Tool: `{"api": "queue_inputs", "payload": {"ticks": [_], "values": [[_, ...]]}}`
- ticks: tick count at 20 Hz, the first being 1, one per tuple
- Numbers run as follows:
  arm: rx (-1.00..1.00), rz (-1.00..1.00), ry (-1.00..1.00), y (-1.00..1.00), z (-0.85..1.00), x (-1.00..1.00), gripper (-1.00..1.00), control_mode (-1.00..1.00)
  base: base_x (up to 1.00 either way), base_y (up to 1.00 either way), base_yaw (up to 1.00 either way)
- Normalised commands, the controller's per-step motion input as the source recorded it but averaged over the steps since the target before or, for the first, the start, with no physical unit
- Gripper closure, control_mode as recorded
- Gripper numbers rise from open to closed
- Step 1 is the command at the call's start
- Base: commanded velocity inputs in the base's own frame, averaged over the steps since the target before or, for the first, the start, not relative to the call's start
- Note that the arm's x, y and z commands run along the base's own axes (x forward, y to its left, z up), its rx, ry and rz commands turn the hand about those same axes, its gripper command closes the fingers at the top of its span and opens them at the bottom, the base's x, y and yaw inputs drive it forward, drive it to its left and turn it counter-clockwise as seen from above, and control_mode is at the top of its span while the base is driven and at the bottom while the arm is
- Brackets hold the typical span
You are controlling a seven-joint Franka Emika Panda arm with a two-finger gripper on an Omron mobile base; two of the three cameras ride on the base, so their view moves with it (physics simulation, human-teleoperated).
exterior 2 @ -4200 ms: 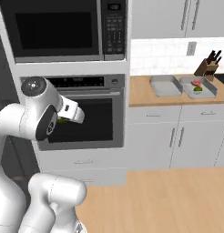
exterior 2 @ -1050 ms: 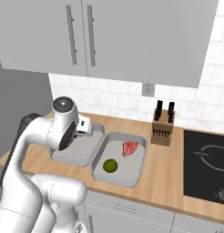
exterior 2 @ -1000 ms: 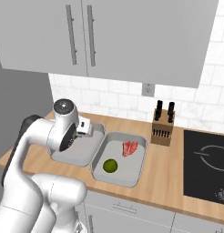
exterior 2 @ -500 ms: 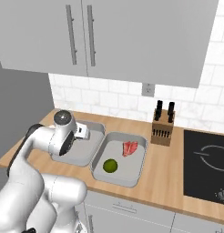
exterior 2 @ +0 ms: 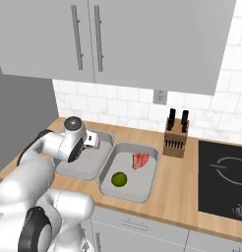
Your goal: Place one lime and one steak in each tupperware on the nearby counter, to pack two identical lunches.
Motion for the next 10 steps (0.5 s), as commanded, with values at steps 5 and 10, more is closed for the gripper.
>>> {"api": "queue_inputs", "payload": {"ticks": [5,10], "values": [[0.0,0.0,0.0,0.0,-0.39,0.44,1.0,-1.0,0.0,0.0,0.0],[0.0,0.0,0.0,0.0,-0.37,0.57,-1.0,-1.0,0.0,0.0,0.0]]}}
